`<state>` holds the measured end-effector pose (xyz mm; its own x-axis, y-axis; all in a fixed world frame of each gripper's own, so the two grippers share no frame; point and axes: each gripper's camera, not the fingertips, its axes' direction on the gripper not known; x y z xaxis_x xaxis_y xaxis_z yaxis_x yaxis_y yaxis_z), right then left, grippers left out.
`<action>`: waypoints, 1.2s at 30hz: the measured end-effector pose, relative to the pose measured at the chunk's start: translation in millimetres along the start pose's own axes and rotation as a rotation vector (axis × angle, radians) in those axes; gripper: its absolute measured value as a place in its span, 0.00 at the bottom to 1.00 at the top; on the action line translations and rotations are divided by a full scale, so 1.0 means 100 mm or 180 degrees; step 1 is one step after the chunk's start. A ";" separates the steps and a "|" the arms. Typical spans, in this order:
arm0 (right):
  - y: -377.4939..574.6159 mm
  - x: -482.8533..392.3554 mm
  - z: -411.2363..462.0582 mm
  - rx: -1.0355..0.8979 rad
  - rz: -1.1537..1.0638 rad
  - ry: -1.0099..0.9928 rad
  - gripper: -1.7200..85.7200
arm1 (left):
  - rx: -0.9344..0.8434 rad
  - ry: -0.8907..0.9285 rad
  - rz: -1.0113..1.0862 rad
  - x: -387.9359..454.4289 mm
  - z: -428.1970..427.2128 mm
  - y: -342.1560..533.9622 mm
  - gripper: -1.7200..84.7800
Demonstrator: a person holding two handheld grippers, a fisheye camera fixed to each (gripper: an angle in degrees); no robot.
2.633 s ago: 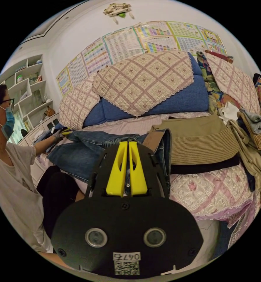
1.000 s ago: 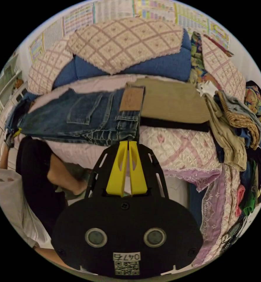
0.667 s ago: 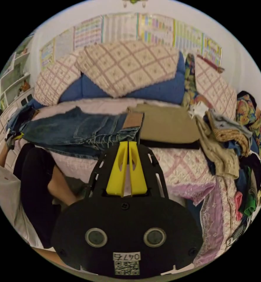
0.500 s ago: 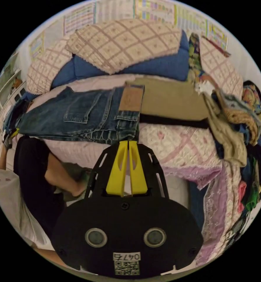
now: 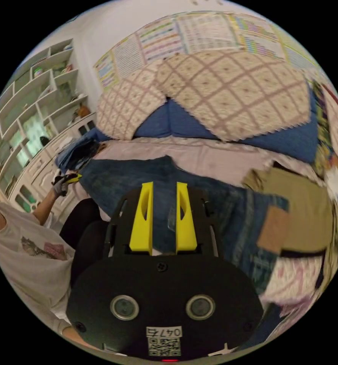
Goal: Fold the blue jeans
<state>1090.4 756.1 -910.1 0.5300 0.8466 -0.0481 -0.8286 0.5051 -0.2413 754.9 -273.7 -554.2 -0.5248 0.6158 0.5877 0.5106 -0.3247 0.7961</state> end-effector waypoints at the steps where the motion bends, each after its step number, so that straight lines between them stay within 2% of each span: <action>1: -0.22 -0.13 0.32 -0.0081 -0.0178 -0.0062 0.09 | 0.0005 0.0012 -0.0013 -0.02 0.01 0.02 0.02; 5: -0.85 -0.31 1.43 -0.0364 -0.0451 -0.0142 0.09 | 0.0042 0.0125 -0.0059 -0.12 0.02 0.17 0.01; 10: -1.16 -0.33 2.43 -0.0812 -0.0710 -0.0195 0.10 | 0.0086 0.0271 -0.0082 -0.24 0.03 0.33 0.01; 14: -1.19 -0.38 3.02 -0.1105 -0.0783 -0.0552 0.04 | 0.0098 0.0366 -0.0058 -0.32 0.04 0.45 0.01; 19: -1.37 -0.45 3.16 -0.0746 -0.0662 -0.0811 0.02 | 0.0239 0.0198 0.0135 -0.25 0.01 0.61 0.01; 21: -1.34 -0.44 3.49 -0.1005 -0.0481 -0.0704 0.02 | 0.0240 0.0036 0.0204 -0.22 0.05 0.67 0.01; 23: -1.24 -0.58 4.01 -0.1440 -0.0436 -0.0452 0.02 | 0.0280 0.0109 0.0152 -0.26 0.07 0.71 0.01; 27: -1.19 -0.84 4.18 -0.1341 -0.0339 -0.0309 0.05 | 0.0349 0.0226 0.0098 -0.32 0.00 0.83 0.01; 31: -1.12 -1.24 4.01 -0.1034 -0.0314 -0.0047 0.13 | 0.0556 0.0319 0.0011 -0.40 -0.31 1.03 0.02; 34: -0.96 -1.92 3.74 -0.0652 -0.0711 -0.0258 0.13 | 0.0793 0.0400 -0.0115 -0.54 -0.55 1.21 0.03; 36: -0.74 -2.43 3.66 -0.0641 -0.1117 -0.0414 0.11 | 0.0846 0.0401 -0.0161 -0.62 -0.62 1.29 0.03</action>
<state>957.2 573.9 -526.0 0.7360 0.6497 0.1904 -0.5434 0.7346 -0.4063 811.1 -397.8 -479.4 -0.6261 0.5270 0.5747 0.6333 -0.0863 0.7691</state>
